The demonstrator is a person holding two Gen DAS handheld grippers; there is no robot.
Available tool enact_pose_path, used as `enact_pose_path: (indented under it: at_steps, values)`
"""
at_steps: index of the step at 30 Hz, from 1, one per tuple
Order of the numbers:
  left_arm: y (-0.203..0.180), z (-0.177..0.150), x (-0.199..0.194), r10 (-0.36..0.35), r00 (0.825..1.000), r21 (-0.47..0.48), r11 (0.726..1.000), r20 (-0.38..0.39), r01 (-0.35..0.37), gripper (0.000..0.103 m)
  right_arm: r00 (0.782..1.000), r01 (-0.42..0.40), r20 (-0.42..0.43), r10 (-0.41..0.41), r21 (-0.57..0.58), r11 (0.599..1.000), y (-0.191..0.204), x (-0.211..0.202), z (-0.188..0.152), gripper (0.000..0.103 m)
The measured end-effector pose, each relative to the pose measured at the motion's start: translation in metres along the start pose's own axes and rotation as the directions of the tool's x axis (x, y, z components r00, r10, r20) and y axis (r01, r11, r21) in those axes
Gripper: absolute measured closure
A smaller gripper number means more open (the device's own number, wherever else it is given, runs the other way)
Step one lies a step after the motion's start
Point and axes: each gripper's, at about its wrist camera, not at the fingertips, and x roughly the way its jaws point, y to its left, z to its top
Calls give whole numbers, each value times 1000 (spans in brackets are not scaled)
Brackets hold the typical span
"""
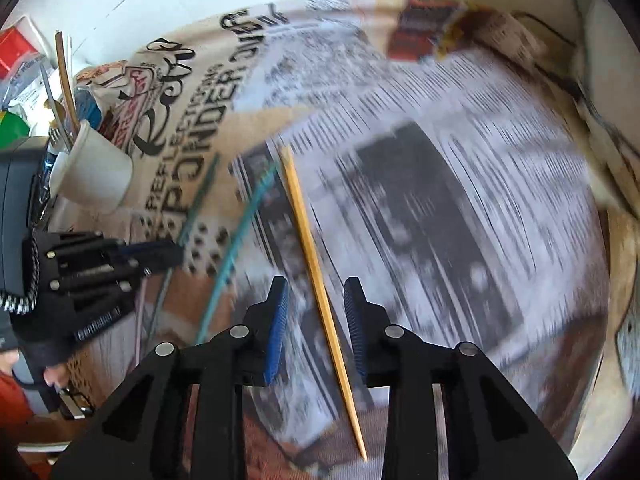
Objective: Organize utensils
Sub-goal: 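Grasp the yellow chopstick with the right tool while the left holds the green one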
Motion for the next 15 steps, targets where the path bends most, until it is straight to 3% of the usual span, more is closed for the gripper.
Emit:
enact_pose_path:
  at_steps: [7, 10, 15]
  values:
    - [5, 23, 5, -10, 1000, -22, 1000, 11, 10, 92, 998, 24, -56, -29, -99, 995, 15, 34, 26, 77]
    - [6, 28, 6, -12, 1000, -51, 999, 24, 14, 92, 995, 72, -52, -82, -176, 982, 25, 36, 26, 77]
    - [-11, 28, 7, 58, 997, 16, 998, 42, -59, 97, 989, 140, -14, -148, -255, 957, 38, 36, 17, 79]
